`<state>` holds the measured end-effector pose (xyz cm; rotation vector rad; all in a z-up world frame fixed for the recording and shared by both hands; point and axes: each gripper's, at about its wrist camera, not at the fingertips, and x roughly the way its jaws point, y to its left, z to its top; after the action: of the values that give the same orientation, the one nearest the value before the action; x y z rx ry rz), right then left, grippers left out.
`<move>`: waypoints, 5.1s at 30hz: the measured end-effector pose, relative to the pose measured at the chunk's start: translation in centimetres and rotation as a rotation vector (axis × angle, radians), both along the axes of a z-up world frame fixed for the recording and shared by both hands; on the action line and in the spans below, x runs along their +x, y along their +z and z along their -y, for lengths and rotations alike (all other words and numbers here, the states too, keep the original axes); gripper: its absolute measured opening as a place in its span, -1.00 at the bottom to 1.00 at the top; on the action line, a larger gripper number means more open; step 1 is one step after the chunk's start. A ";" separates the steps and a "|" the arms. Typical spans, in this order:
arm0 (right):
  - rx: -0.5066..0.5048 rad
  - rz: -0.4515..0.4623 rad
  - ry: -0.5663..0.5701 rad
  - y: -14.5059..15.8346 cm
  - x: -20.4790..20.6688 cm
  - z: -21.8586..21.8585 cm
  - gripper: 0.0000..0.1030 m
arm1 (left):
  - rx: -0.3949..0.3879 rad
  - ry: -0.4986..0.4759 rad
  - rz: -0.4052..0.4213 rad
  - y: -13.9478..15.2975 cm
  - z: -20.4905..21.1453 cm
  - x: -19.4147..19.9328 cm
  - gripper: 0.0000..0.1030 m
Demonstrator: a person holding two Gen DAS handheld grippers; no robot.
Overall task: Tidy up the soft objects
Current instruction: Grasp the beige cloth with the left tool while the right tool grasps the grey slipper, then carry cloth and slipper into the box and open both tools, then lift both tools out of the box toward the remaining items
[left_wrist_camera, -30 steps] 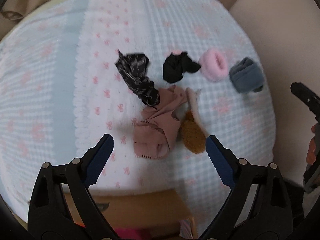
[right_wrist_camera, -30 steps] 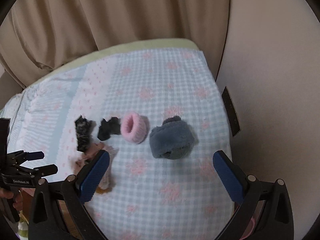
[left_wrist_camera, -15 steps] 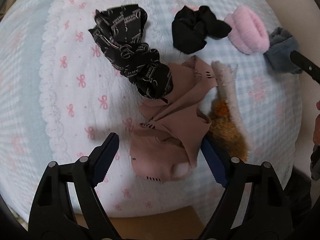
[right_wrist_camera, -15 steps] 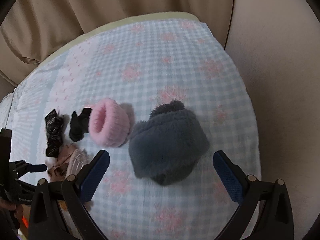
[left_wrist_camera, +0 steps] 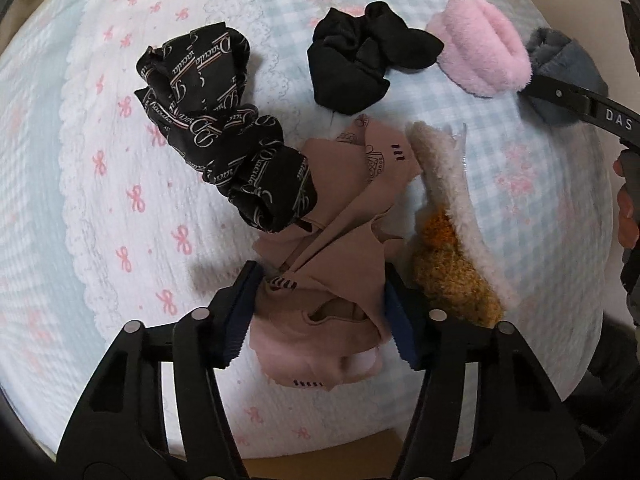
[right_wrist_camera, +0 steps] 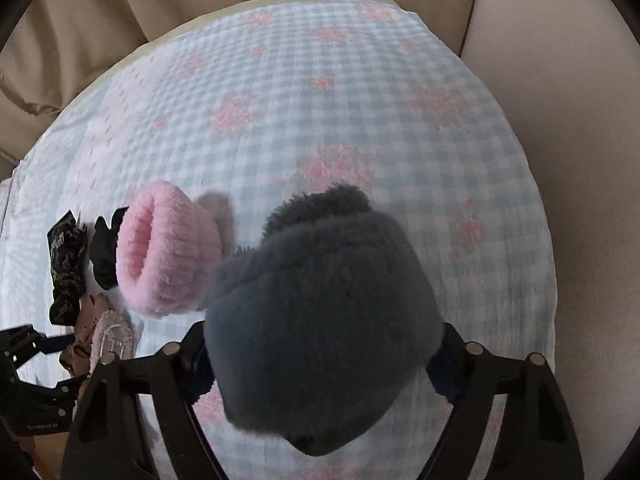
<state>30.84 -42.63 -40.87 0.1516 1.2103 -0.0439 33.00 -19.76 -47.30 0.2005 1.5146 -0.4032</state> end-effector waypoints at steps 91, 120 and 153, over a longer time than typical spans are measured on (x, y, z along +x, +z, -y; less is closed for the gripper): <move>0.104 -0.139 -0.011 8.6 -26.3 -29.5 0.04 | -0.109 0.305 0.103 12.0 -26.7 -24.6 -0.27; 0.204 -0.165 0.037 6.9 -22.8 -30.2 1.00 | 0.025 0.159 0.120 10.3 -24.1 -24.3 1.00; 0.028 0.108 0.076 23.1 -29.7 -32.5 1.00 | -0.048 0.265 0.358 25.3 -29.4 -29.7 1.00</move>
<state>1.10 -10.15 -17.78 0.1312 1.1086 0.0472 3.29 9.60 -21.99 0.0287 1.1581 -0.1790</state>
